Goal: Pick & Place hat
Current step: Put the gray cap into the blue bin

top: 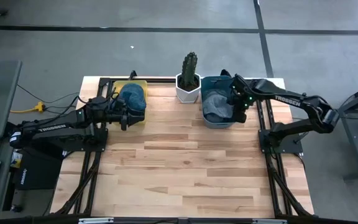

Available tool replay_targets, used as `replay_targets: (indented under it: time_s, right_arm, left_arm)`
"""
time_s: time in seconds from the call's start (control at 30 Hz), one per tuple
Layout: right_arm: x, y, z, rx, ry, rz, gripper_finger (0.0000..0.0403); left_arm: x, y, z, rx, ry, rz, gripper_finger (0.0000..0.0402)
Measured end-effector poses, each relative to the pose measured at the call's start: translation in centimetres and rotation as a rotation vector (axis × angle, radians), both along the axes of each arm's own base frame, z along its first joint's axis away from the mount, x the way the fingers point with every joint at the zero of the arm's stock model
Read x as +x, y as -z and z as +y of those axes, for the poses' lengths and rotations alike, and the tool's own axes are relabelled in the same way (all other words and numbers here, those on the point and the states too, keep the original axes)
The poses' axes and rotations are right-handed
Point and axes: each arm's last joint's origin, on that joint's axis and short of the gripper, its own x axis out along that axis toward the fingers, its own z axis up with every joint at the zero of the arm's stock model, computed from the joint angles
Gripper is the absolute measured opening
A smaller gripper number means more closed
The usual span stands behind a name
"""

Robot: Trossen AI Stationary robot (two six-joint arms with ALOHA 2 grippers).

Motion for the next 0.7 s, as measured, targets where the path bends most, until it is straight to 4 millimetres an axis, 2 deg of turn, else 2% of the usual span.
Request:
replay_targets:
  time_s: [0.13,0.4,0.7]
  right_arm:
    - [0.4,1.2,0.0,-0.012,0.018,-0.058,0.0000]
    - [0.6,1.7,0.1,-0.001,0.012,-0.093,0.0000]
    - [1.3,-0.7,-0.4,-0.035,0.009,-0.134,0.0000]
  left_arm:
    - [0.0,0.0,0.0,0.001,-0.001,-0.001,0.0225]
    - [0.0,0.0,0.0,-0.003,-0.002,-0.002,0.0225]
    - [-0.2,-0.3,0.1,0.004,-0.043,-0.011,0.0225]
